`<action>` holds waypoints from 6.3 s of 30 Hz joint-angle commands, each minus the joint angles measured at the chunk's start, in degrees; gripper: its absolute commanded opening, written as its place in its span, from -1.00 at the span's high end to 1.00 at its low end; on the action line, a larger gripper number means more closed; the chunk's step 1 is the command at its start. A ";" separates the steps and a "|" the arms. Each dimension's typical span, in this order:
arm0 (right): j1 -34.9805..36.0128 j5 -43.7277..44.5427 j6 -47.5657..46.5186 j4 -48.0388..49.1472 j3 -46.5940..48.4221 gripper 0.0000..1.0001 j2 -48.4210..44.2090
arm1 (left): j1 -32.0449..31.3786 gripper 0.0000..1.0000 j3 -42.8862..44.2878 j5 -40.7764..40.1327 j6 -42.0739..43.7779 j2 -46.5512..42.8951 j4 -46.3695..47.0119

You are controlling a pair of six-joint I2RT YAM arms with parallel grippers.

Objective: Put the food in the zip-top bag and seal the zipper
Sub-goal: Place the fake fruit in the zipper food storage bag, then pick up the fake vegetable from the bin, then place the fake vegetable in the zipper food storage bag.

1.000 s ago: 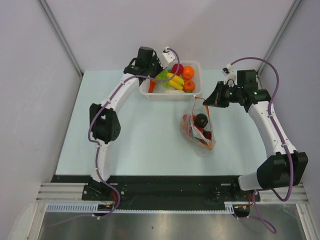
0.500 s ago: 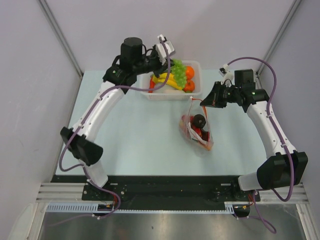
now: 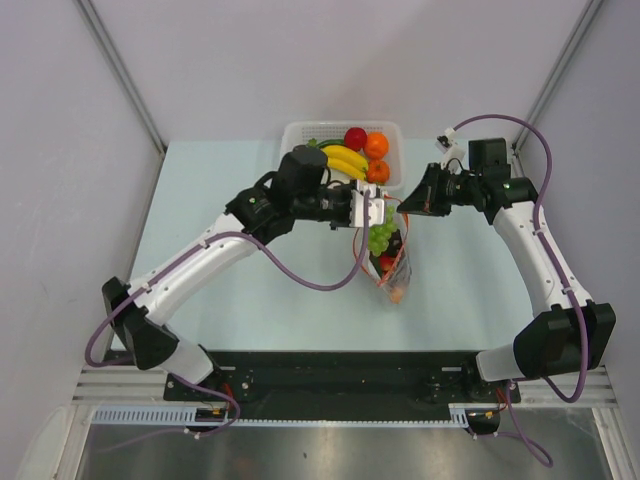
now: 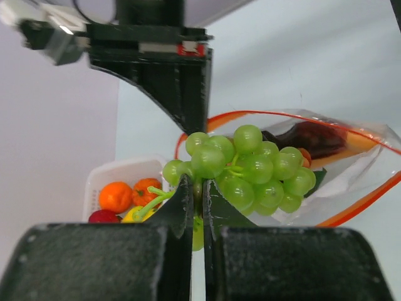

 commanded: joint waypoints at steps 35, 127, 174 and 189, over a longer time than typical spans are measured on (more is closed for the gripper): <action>-6.45 0.45 -4.45 -2.49 0.56 1.00 -2.68 | 17.88 -0.68 44.16 -20.28 -64.63 43.25 -0.17; -4.08 -0.17 -3.23 5.68 -1.80 1.00 -3.46 | 19.12 1.00 5.47 17.58 -57.95 -0.25 -10.88; 3.48 0.89 6.00 16.31 -13.06 1.00 -14.29 | 0.93 0.30 9.87 -11.93 -85.92 16.36 -8.79; -1.44 -3.68 8.55 16.75 -14.90 1.00 -14.37 | 7.16 -0.69 -9.20 -18.00 -61.42 -2.81 -3.05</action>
